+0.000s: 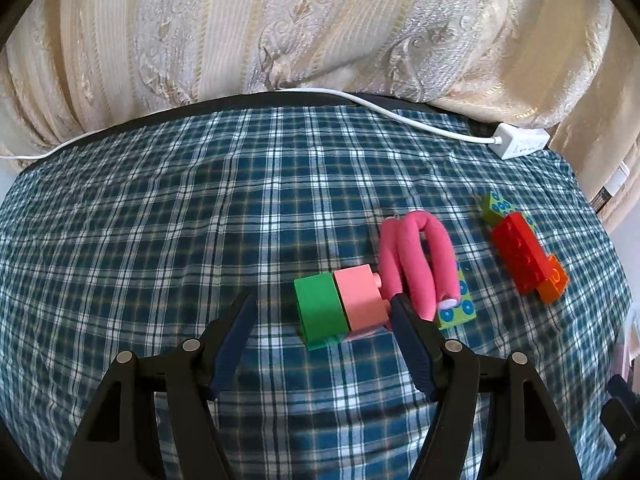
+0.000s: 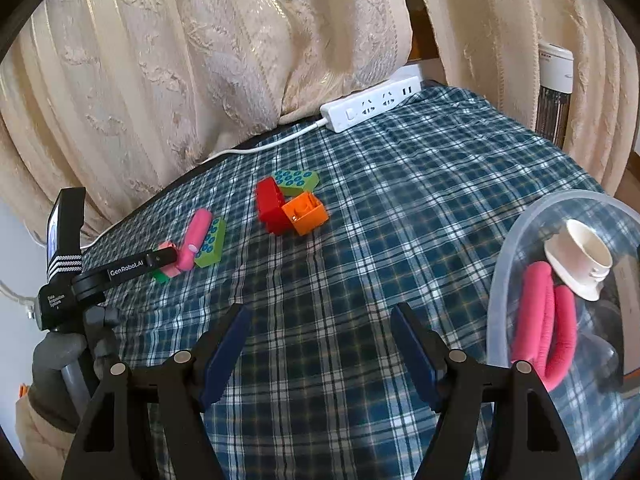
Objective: Organize objects
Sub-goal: 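Move the left tool to the green and pink blocks and grasp them, then grasp the pink curler with the right tool while the left tool holds the blocks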
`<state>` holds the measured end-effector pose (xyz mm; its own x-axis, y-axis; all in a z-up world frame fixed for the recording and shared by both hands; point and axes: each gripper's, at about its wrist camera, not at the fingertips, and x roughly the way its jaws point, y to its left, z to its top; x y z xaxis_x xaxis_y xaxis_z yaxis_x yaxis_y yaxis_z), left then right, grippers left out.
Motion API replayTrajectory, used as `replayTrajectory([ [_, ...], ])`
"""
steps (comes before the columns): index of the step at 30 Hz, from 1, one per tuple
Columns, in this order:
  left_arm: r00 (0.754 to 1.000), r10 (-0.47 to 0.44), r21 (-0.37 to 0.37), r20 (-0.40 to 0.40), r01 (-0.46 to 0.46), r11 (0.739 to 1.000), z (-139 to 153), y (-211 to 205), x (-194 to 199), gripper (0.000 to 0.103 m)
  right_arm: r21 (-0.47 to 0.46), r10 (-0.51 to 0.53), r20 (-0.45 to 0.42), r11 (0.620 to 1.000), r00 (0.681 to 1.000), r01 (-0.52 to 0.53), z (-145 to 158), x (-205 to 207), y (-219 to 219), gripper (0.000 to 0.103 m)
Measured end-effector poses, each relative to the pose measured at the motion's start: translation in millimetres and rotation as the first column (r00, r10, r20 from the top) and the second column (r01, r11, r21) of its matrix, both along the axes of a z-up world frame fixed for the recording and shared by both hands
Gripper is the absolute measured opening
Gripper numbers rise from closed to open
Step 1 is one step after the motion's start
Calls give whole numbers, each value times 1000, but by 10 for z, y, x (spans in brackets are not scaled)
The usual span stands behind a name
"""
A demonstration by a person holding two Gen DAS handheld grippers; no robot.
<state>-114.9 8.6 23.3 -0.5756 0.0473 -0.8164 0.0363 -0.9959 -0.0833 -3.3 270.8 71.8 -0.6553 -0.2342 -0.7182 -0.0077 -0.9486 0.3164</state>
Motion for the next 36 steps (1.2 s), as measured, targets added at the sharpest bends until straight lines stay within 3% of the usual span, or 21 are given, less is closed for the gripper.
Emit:
replayTrajectory([
  [16,1000,4,-15,-1,-4,1000,-84,-130,-42,70,20,42,26,999,999,-43,-48,-89,-185,77],
  [18,1000,2,-30,-7,-3,1000,-93,-127,-58,67,24,47,28,999,999,-47,-55,-102,-209,77],
  [20,1000,-4,-35,-1,4,999,-115,-121,-86,48,29,50,30,998,998,-51,-60,-110,-228,77],
  [22,1000,-6,-48,-8,6,999,-115,-115,-97,44,35,53,32,998,998,-54,-57,-129,-244,77],
  [36,999,27,-45,-44,-29,999,55,-216,-30,44,27,102,35,994,994,-103,32,-398,-476,77],
])
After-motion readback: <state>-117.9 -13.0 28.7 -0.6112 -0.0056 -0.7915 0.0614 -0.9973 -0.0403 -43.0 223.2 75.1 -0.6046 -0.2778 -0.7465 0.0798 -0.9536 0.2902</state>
